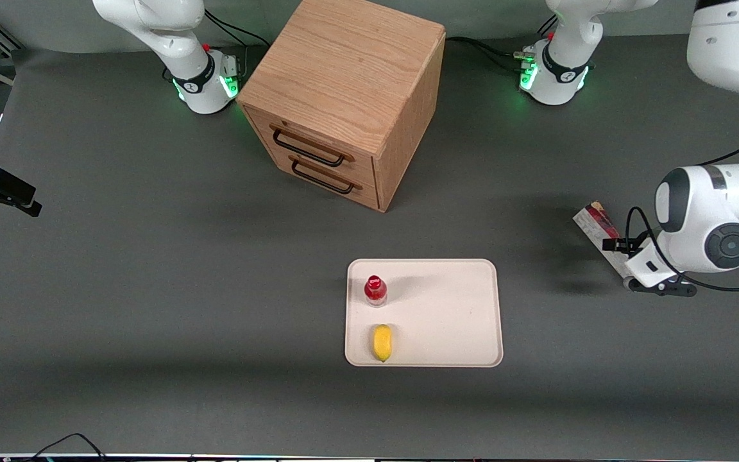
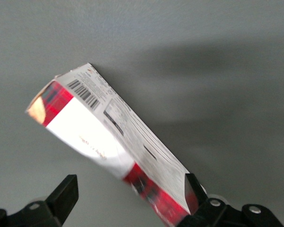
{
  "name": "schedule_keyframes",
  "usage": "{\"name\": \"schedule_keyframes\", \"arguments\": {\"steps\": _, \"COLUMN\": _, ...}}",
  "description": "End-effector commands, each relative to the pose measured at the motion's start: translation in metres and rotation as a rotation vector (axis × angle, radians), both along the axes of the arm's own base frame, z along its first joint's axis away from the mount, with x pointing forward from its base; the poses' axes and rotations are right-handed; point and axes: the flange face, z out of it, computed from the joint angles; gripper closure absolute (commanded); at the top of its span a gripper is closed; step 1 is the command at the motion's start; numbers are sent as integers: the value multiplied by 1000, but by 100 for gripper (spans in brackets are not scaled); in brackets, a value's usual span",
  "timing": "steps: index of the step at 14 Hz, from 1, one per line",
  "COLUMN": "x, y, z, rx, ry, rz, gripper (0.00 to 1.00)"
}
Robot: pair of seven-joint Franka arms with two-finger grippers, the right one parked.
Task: Place red cookie box on tray
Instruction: 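Close the left gripper on the end of the cookie box, then lift the cookie box upright and carry it toward the tray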
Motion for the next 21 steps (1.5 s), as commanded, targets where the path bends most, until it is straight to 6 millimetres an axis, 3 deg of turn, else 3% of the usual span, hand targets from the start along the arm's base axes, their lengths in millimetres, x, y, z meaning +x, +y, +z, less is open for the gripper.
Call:
{"name": "schedule_keyframes", "arguments": {"steps": 1, "x": -10, "y": -1, "z": -23, "rx": 5, "ry": -42, "rz": -21, "gripper": 15}}
{"name": "schedule_keyframes", "arguments": {"steps": 2, "x": -13, "y": 2, "z": -30, "rx": 7, "ry": -53, "rz": -10, "gripper": 69}}
{"name": "schedule_keyframes", "arguments": {"steps": 3, "x": -14, "y": 11, "z": -35, "rx": 12, "ry": -50, "rz": 0, "gripper": 100}}
{"name": "schedule_keyframes", "arguments": {"steps": 7, "x": -12, "y": 14, "z": -30, "rx": 13, "ry": -48, "rz": 7, "gripper": 100}}
{"name": "schedule_keyframes", "arguments": {"steps": 9, "x": -8, "y": 14, "z": -14, "rx": 11, "ry": -53, "rz": 18, "gripper": 100}}
{"name": "schedule_keyframes", "arguments": {"steps": 11, "x": 5, "y": 15, "z": 23, "rx": 14, "ry": -51, "rz": 30, "gripper": 100}}
{"name": "schedule_keyframes", "arguments": {"steps": 13, "x": 23, "y": 10, "z": 81, "rx": 13, "ry": -14, "rz": 52, "gripper": 100}}
{"name": "schedule_keyframes", "arguments": {"steps": 15, "x": 45, "y": -15, "z": 149, "rx": -31, "ry": -8, "rz": 66, "gripper": 100}}
{"name": "schedule_keyframes", "arguments": {"steps": 17, "x": 58, "y": -51, "z": 205, "rx": -36, "ry": -38, "rz": 90, "gripper": 100}}
{"name": "schedule_keyframes", "arguments": {"steps": 19, "x": 61, "y": -100, "z": 231, "rx": -49, "ry": -72, "rz": 109, "gripper": 100}}
{"name": "schedule_keyframes", "arguments": {"steps": 21, "x": 56, "y": -154, "z": 236, "rx": -65, "ry": -87, "rz": 134, "gripper": 100}}
